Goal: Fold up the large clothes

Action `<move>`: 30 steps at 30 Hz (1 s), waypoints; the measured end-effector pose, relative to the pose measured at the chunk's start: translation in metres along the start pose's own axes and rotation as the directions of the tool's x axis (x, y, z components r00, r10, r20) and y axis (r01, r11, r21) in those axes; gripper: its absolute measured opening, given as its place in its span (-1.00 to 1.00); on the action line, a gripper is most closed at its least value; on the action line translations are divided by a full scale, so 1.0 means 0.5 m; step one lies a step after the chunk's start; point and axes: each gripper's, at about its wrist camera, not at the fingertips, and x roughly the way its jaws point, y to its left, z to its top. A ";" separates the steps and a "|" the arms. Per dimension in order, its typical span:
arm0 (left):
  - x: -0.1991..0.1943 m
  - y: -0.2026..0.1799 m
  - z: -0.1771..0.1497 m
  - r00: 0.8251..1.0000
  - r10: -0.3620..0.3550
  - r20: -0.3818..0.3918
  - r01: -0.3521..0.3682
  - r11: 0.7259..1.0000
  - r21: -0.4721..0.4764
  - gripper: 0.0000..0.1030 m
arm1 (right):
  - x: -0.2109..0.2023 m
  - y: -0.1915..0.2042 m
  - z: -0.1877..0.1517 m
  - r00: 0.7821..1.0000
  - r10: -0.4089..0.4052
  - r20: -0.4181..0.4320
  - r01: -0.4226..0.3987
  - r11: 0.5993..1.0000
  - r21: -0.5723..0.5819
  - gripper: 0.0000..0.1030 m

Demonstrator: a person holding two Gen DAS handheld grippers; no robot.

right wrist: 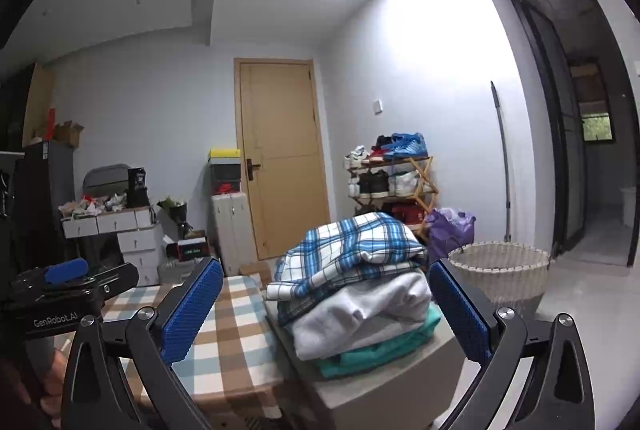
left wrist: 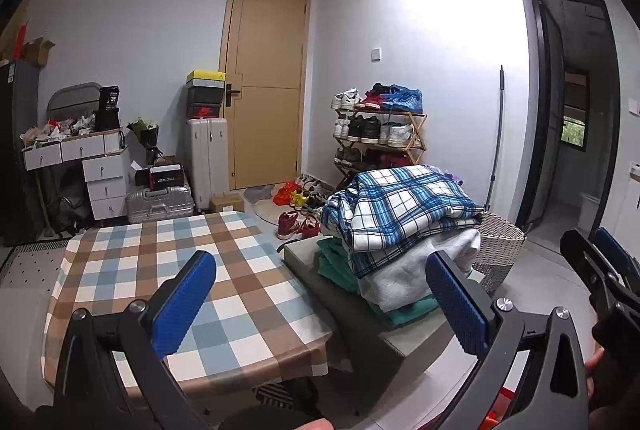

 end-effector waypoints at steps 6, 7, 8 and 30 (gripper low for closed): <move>-0.004 -0.003 0.000 1.000 -0.009 -0.002 0.009 1.000 0.006 0.98 | -0.005 0.002 0.001 1.000 0.012 0.001 -0.012 1.000 0.007 1.00; -0.005 -0.005 0.001 1.000 -0.010 -0.003 0.010 1.000 0.010 0.98 | -0.007 0.001 0.002 1.000 0.013 0.003 -0.013 1.000 0.008 1.00; -0.005 -0.006 0.001 1.000 -0.011 -0.005 0.011 1.000 0.011 0.98 | -0.008 0.000 0.003 1.000 0.011 0.005 -0.011 1.000 0.011 1.00; -0.010 -0.029 0.005 0.999 -0.034 -0.010 0.034 0.999 0.030 0.98 | -0.013 -0.007 0.008 1.000 0.014 0.013 -0.014 1.000 0.021 1.00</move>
